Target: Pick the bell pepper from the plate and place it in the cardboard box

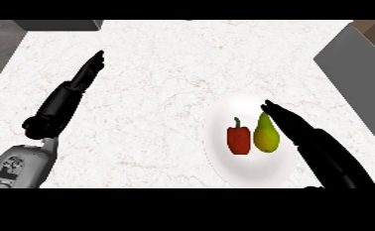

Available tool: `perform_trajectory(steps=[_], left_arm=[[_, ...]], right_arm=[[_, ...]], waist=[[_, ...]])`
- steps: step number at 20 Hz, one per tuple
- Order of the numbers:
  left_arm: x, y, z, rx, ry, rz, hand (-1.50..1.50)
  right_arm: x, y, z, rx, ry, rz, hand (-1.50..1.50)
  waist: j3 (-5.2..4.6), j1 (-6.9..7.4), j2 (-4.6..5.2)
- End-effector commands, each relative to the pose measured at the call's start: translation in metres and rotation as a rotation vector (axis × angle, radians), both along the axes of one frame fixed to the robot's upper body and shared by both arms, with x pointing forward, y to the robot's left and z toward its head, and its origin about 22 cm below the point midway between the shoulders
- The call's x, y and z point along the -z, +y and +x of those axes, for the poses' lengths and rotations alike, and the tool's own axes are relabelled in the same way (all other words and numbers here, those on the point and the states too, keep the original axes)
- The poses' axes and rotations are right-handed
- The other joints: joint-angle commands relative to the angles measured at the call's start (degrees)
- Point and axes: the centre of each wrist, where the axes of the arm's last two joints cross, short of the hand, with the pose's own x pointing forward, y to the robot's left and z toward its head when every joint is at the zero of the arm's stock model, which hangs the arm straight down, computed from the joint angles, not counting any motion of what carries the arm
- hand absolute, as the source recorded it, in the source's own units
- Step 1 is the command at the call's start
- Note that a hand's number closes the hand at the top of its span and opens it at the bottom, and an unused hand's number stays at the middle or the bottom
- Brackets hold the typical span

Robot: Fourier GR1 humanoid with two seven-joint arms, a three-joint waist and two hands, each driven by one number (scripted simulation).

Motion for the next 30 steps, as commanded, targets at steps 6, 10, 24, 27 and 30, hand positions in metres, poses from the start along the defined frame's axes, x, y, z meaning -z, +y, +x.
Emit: perform_trajectory(steps=[6,10,24,27,30], left_arm=[[0.003,0.012,0.001,-0.004,0.002,-0.013,0.00],[-0.008,0.013,0.003,-0.005,-0.009,0.007,0.00],[-0.018,-0.012,-0.009,-0.001,-0.012,0.006,0.00],[-0.003,-0.006,-0.014,-0.005,-0.003,0.001,0.00],[0.004,0.004,0.000,-0.003,-0.007,0.001,0.00]], right_arm=[[0.002,0.010,0.010,0.027,0.004,-0.030,-1.50],[0.034,0.027,0.014,0.039,0.024,-0.096,-1.50],[0.063,0.039,0.030,0.008,0.050,-0.067,-1.50],[0.077,0.027,0.045,0.027,0.044,-0.072,-1.50],[0.085,0.032,0.047,0.054,0.068,-0.121,-1.50]], waist=[[0.01,-0.12,0.00],[0.02,0.00,0.00],[0.02,0.03,-0.04],[0.02,0.06,0.00],[0.01,-0.02,0.05]])
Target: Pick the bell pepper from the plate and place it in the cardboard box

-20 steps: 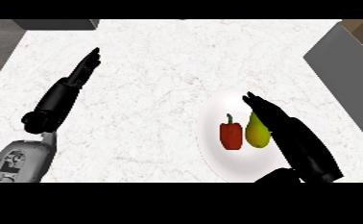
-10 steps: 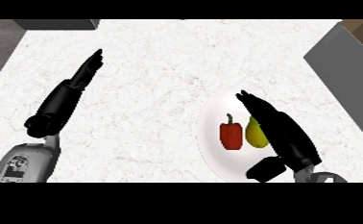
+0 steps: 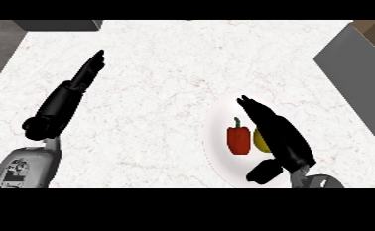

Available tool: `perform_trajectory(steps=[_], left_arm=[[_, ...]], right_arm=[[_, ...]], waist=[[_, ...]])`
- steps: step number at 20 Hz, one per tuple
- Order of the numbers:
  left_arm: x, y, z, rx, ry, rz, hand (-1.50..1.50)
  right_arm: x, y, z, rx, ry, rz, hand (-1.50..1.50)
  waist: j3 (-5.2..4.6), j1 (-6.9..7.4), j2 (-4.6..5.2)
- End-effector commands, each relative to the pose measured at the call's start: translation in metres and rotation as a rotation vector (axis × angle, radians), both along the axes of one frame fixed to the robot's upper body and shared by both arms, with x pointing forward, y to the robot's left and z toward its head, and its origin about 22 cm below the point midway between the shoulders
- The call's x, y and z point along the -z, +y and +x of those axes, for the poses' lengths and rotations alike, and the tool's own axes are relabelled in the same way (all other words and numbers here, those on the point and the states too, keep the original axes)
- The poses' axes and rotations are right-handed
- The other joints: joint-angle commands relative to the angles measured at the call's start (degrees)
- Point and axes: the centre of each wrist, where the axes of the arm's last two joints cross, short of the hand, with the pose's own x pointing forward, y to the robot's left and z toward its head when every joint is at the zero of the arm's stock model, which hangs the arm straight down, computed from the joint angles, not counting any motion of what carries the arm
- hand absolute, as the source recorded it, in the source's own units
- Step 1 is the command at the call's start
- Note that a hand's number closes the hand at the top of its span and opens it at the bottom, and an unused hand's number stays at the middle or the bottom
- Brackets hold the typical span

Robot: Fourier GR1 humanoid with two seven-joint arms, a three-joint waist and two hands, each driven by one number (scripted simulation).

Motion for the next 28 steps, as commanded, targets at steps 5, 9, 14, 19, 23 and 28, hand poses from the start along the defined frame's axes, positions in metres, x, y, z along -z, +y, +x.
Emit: perform_trajectory(steps=[5,9,14,19,23,28], left_arm=[[-0.021,0.007,-0.004,0.005,-0.004,0.012,0.00],[0.011,0.000,-0.005,0.002,-0.011,0.003,0.00],[0.002,-0.001,-0.007,-0.002,0.004,0.009,0.00],[0.006,0.005,-0.005,-0.006,-0.001,-0.013,0.00],[0.002,-0.007,0.009,0.027,-0.006,0.009,0.00],[-0.007,-0.015,0.006,0.050,-0.033,0.014,0.00]], right_arm=[[0.037,-0.001,0.010,0.025,0.031,-0.032,-1.50],[0.029,0.014,0.035,-0.015,0.042,0.010,-1.50],[0.047,0.017,0.023,-0.098,-0.107,0.004,1.50],[0.047,0.025,0.004,-0.075,-0.224,0.010,1.50],[0.030,0.029,0.083,0.039,-0.143,-0.122,1.50],[-0.018,-0.007,0.153,0.164,-0.096,-0.253,1.50]], waist=[[0.02,0.15,0.00],[0.00,0.21,0.04],[0.02,0.36,0.02],[0.00,0.00,-0.02],[0.00,1.33,0.62],[0.05,2.66,0.80]])
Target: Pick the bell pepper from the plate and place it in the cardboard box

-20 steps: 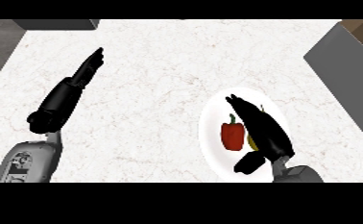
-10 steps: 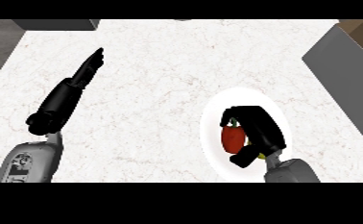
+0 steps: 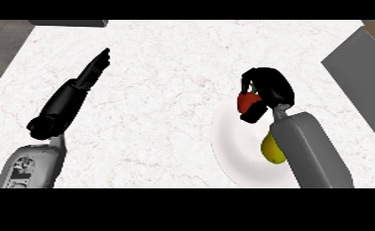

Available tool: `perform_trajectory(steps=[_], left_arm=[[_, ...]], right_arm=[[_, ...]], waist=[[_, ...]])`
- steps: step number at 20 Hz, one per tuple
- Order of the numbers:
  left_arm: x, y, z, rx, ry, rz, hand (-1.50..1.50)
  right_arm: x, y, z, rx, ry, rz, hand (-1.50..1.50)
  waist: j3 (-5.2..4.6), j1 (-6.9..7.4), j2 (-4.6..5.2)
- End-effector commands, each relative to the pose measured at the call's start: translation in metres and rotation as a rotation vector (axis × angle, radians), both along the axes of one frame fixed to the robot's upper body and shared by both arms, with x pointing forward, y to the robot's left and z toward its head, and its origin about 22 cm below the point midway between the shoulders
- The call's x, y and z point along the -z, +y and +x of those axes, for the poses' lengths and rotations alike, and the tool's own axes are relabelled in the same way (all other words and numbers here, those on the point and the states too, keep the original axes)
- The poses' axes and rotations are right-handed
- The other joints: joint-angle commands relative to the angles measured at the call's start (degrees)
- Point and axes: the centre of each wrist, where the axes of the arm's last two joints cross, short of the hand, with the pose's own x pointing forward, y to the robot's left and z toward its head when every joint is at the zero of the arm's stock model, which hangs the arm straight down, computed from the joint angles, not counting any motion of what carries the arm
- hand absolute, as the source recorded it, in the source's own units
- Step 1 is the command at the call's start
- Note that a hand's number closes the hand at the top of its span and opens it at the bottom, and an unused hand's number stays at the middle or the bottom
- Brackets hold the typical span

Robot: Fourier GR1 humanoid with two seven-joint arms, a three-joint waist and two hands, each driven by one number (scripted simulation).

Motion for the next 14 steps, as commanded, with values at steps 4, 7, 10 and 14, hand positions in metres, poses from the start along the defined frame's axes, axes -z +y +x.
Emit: perform_trajectory(steps=[4,7,10,14], left_arm=[[-0.004,0.005,0.001,-0.005,0.005,-0.020,0.00],[0.013,-0.012,0.001,-0.025,0.010,-0.020,0.00],[-0.002,0.012,0.005,-0.031,0.024,-0.003,0.00],[0.007,0.001,-0.014,-0.019,0.013,-0.018,0.00]], right_arm=[[-0.042,0.004,0.066,0.052,-0.134,-0.088,1.50],[-0.066,0.015,0.066,0.024,-0.256,-0.144,1.50],[-0.088,0.018,0.063,0.027,-0.340,-0.197,1.50],[-0.135,0.009,0.069,0.132,-0.417,-0.141,1.50]], waist=[[0.21,-0.37,-0.10],[0.17,-1.26,-0.30],[0.16,-1.78,-0.53],[0.16,-1.69,-0.70]])
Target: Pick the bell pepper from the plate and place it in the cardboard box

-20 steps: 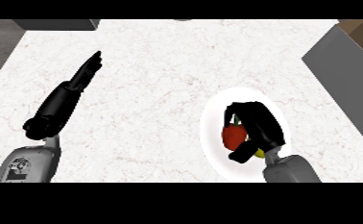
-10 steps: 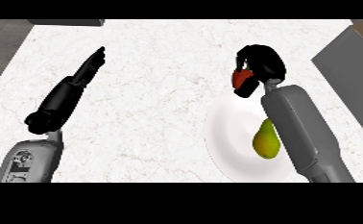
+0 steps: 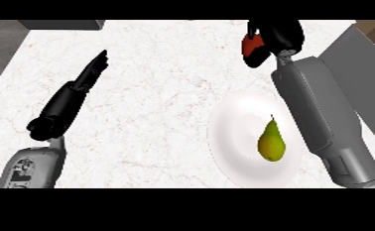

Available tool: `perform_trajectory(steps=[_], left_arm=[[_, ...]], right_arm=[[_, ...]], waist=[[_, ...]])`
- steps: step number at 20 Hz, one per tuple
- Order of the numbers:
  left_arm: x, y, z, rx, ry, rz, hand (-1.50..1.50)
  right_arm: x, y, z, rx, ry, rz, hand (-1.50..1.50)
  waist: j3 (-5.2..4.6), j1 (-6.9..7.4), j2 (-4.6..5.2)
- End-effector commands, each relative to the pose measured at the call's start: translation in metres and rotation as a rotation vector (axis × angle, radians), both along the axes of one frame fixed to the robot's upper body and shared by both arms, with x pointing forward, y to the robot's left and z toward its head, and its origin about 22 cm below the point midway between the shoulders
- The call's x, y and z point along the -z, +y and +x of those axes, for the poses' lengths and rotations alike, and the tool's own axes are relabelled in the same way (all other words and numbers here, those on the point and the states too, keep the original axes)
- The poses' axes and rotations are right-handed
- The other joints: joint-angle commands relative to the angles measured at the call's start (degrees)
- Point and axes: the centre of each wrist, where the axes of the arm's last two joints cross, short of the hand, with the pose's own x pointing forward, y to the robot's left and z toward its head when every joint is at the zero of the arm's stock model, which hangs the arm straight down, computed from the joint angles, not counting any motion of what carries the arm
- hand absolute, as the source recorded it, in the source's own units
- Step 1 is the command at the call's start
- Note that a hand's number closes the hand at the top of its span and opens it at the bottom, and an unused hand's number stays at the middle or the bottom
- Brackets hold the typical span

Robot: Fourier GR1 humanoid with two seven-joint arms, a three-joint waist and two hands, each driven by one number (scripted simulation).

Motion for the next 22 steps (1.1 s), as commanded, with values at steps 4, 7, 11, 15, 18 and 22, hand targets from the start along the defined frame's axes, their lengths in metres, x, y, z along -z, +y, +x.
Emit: perform_trajectory(steps=[4,7,11,15,18,22], left_arm=[[0.001,0.011,-0.013,-0.008,-0.008,0.013,0.00],[0.004,0.009,-0.007,-0.005,0.000,-0.004,0.00],[0.010,-0.005,-0.009,0.004,-0.004,0.009,0.00],[0.008,-0.003,-0.006,0.002,0.019,-0.010,0.00],[0.003,0.004,-0.011,-0.004,-0.009,0.013,0.00],[-0.002,0.007,-0.002,-0.004,-0.009,-0.007,0.00]], right_arm=[[-0.079,-0.031,0.004,0.284,-0.217,0.170,1.50],[-0.081,-0.047,-0.002,0.407,-0.283,0.241,1.50],[-0.100,-0.092,0.003,0.532,-0.311,0.259,1.50],[-0.115,-0.153,-0.009,0.601,-0.309,0.282,1.50],[-0.121,-0.167,0.001,0.665,-0.300,0.245,1.50],[-0.089,-0.213,-0.007,0.672,-0.141,0.167,1.50]], waist=[[-0.01,-0.47,-0.37],[-0.01,-1.01,-0.26],[0.01,-0.26,0.04],[0.01,-0.54,-0.02],[0.01,0.21,0.14],[0.02,-0.08,0.22]])
